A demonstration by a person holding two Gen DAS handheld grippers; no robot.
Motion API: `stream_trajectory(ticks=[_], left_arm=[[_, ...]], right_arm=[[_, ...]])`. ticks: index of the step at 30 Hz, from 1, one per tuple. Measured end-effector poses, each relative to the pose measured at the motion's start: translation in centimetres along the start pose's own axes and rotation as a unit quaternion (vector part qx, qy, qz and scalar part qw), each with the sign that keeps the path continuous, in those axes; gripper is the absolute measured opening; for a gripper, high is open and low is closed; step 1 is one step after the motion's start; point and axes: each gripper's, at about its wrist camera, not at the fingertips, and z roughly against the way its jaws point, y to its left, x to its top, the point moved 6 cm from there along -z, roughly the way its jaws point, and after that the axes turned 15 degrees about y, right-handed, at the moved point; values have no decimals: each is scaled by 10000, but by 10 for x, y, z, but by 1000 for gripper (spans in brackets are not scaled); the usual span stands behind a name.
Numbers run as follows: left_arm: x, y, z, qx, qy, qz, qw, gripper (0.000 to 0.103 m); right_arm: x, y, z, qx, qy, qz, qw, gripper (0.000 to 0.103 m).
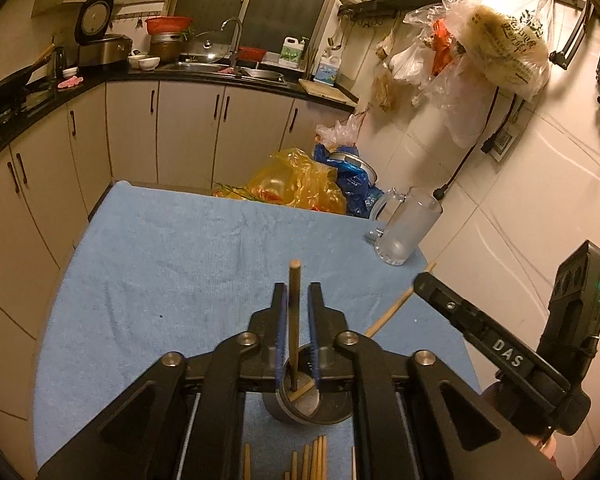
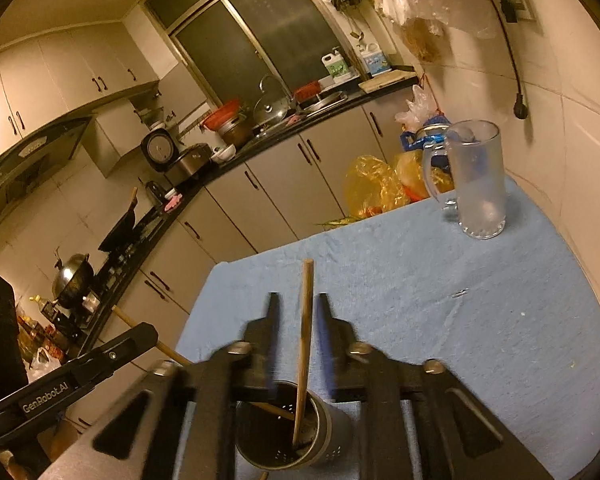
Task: Organize utensils
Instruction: 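Open the left gripper over the holder while the right gripper releases its chopstick, then grasp another chopstick with the left gripper while the right gripper grasps one too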
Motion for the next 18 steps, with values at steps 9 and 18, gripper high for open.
stream_trajectory(ticks=[9, 18], left_arm=[[-23, 7, 46, 6, -335, 20, 9994, 23], [-87, 32, 88, 130, -579, 101, 9982, 27]], right_arm=[[-27, -6, 43, 89, -123, -56, 9999, 28], [-99, -20, 60, 65, 241, 31, 9997, 38]])
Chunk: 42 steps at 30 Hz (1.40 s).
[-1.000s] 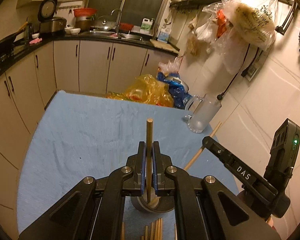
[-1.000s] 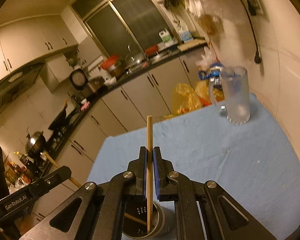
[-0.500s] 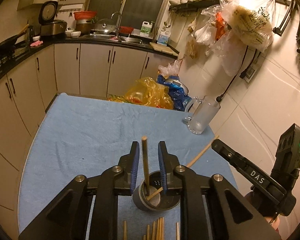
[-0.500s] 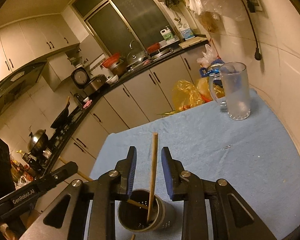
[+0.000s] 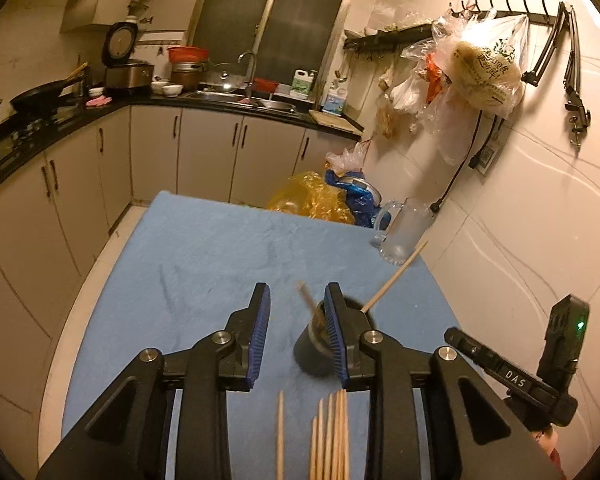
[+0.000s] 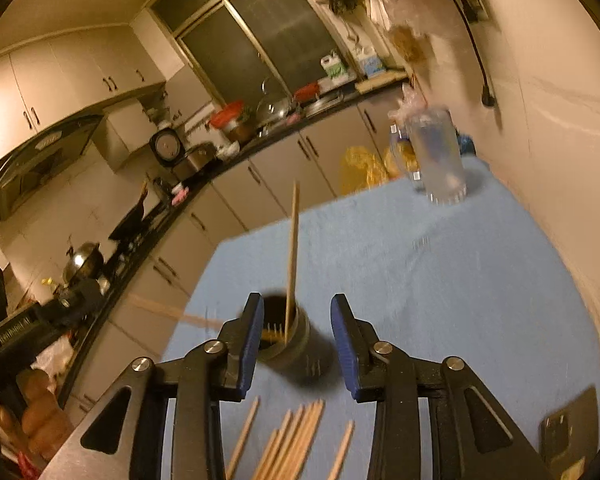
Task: Organize utensils
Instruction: 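Grasp another chopstick with the left gripper while the right gripper grasps one too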
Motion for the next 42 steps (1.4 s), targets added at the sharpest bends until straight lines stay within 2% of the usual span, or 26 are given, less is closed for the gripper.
stream_trajectory(ticks=[5, 7, 9, 12, 16, 20, 22, 23, 24, 25, 27, 34, 39, 42], left_arm=[[-43, 20, -2, -64, 283, 93, 9995, 29], [-64, 28, -18, -67, 594, 120, 9981, 32], [-85, 35, -44, -197, 1072, 263, 9937, 32], [-115, 39, -88, -360, 1854, 468, 9809, 32], [-132, 37, -121, -226, 2287, 447, 9722, 32], [-134, 30, -144, -28, 2501, 277, 9678, 32], [-135, 29, -156, 189, 2617, 261, 9646, 31], [-134, 27, -159, 259, 2578, 173, 9657, 29], [-133, 24, -160, 333, 2569, 55, 9658, 14], [-134, 22, -163, 390, 2625, -19, 9641, 9], [-136, 21, -163, 500, 2613, -69, 9639, 6], [-147, 31, -148, 445, 2597, -16, 9647, 6], [-153, 38, -133, 316, 2560, 34, 9661, 6], [-155, 38, -131, 321, 2564, 28, 9660, 6]], right_arm=[[-34, -16, -15, -41, 406, -113, 9991, 38], [-45, -21, -18, -42, 493, -159, 9986, 38], [-55, -28, -24, -83, 599, -218, 9979, 38], [-68, -39, -35, -90, 824, -411, 9957, 38], [-80, -50, -44, -113, 1058, -649, 9922, 38], [-85, -56, -48, -144, 1189, -718, 9902, 38], [-87, -56, -50, -139, 1247, -743, 9893, 38], [-87, -55, -52, -132, 1283, -747, 9888, 38], [-88, -54, -53, -134, 1316, -750, 9884, 38], [-88, -53, -55, -139, 1354, -736, 9879, 38], [-90, -50, -60, -186, 1438, -690, 9870, 38], [-98, -35, -91, -581, 2033, -402, 9766, 32], [-105, -27, -109, -1080, 2361, -136, 9656, 26], [-106, -17, -115, -1516, 2337, 174, 9603, 17]])
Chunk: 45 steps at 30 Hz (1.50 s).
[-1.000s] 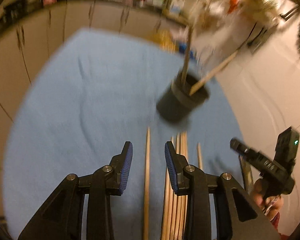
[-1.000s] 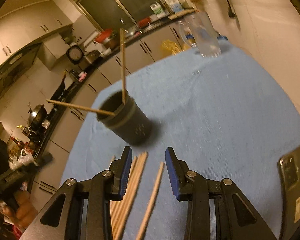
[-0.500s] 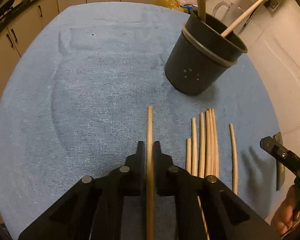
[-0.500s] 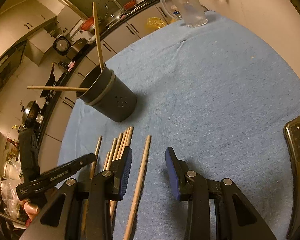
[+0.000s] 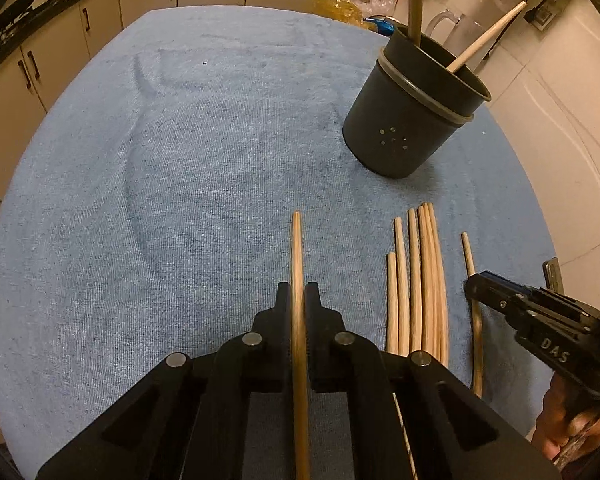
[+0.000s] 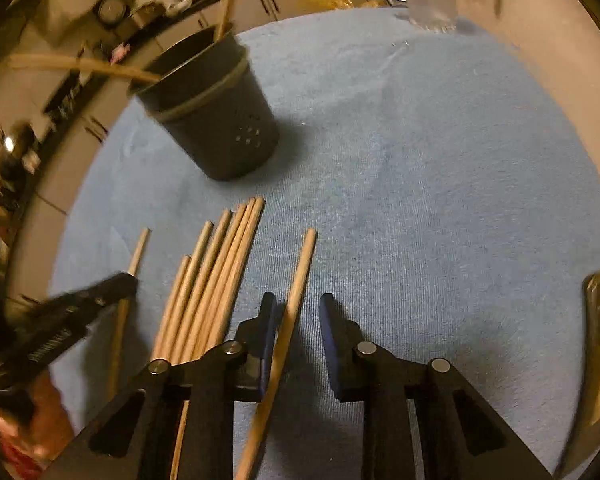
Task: Organize utensils
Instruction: 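Grasp another chopstick with the left gripper while the right gripper grasps one too, then carry both held chopsticks upright over the black holder cup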
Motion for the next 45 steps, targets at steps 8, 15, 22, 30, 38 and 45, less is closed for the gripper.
stream_trajectory(ticks=[8, 15, 22, 30, 38, 45], left_arm=[[-4, 4, 26, -302, -419, 14, 9987, 6], [-12, -3, 84, -409, -1136, -41, 9927, 6], [-19, -12, 130, -360, -1593, -12, 9866, 6], [-15, -21, 152, -234, -1831, 29, 9828, 6], [-16, -27, 171, -89, -2056, 41, 9786, 6], [-14, -39, 191, -12, -2210, -13, 9753, 6]], right_arm=[[7, -1, 14, 428, -242, -114, 9987, 7], [5, 3, 80, 1057, -1303, 81, 9858, 7], [-13, 11, 130, 1265, -2248, 336, 9656, 7], [-19, 13, 163, 1404, -2765, 410, 9498, 7], [-24, 2, 185, 1523, -2977, 377, 9417, 7], [-21, -6, 207, 1564, -3181, 357, 9344, 7]])
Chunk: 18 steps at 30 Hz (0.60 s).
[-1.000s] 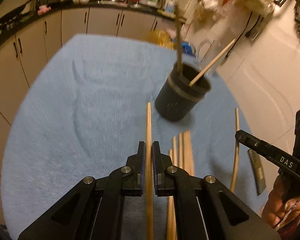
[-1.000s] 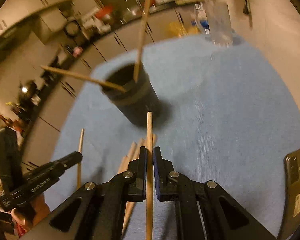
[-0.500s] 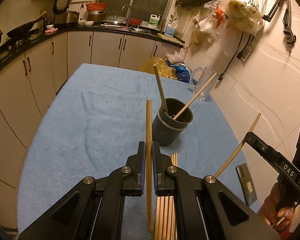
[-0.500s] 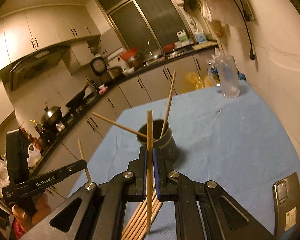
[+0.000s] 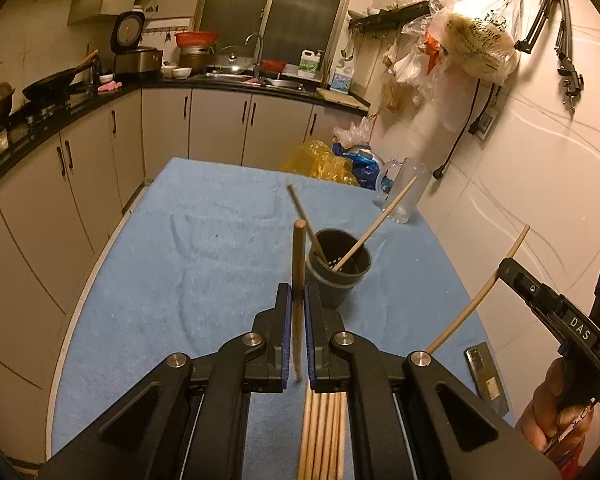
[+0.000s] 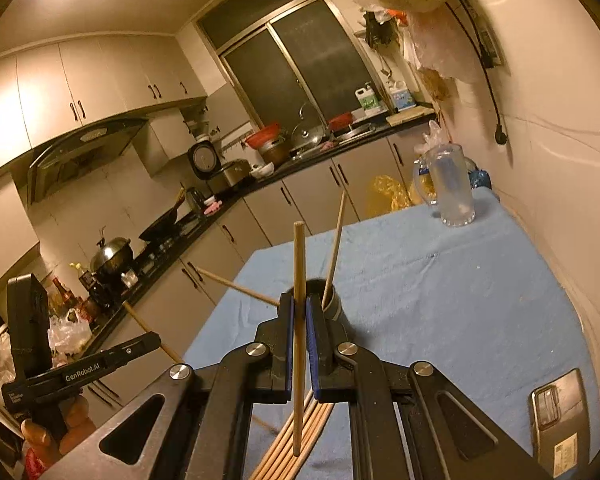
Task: Organize utensils
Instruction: 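Carry both held chopsticks upright over the black holder cup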
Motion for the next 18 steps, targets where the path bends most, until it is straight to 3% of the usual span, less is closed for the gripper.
stream_trajectory(ticks=[8, 18], left_arm=[[27, -23, 19, -16, -157, -172, 9997, 6], [93, -50, 34, -100, -440, -233, 9987, 6]], right_arm=[[35, 3, 25, 62, -385, -15, 9992, 7], [95, -2, 32, -27, -842, -295, 9960, 7]])
